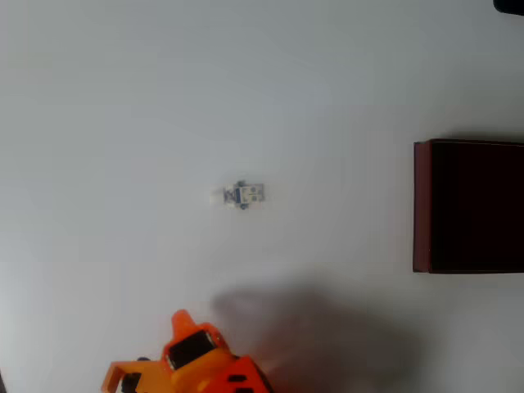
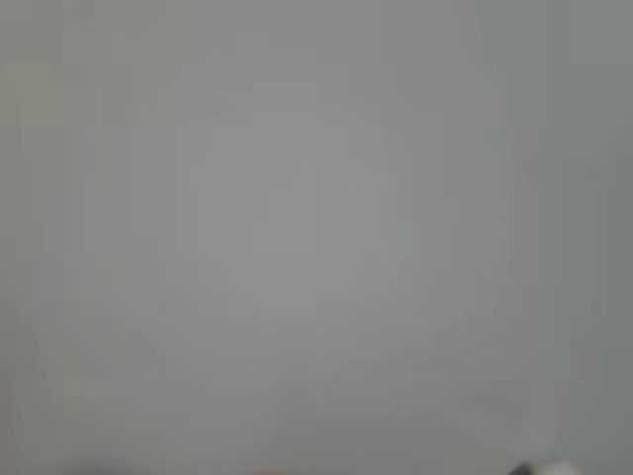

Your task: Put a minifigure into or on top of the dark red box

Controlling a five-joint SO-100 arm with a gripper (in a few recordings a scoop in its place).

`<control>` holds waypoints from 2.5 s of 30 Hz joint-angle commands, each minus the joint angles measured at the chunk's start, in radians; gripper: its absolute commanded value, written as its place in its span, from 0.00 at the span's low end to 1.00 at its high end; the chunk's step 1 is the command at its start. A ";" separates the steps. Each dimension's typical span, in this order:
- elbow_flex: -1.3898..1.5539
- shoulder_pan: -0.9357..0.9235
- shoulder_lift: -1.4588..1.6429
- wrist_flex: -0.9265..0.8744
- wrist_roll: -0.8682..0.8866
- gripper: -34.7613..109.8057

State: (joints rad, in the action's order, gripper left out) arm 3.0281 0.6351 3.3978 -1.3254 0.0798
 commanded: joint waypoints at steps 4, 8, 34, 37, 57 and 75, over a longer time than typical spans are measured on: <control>-0.008 0.023 0.012 -0.032 0.000 0.24; -0.008 0.023 0.012 -0.032 0.000 0.24; -0.167 -0.127 -0.115 -0.020 -0.127 0.42; -0.330 -0.170 -0.420 0.008 -0.183 0.43; -0.966 -0.408 -1.425 0.043 -0.296 0.42; -0.959 -0.462 -1.603 0.192 -0.255 0.45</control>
State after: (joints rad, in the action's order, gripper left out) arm 2.1046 0.1810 1.8024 -1.1321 -0.1611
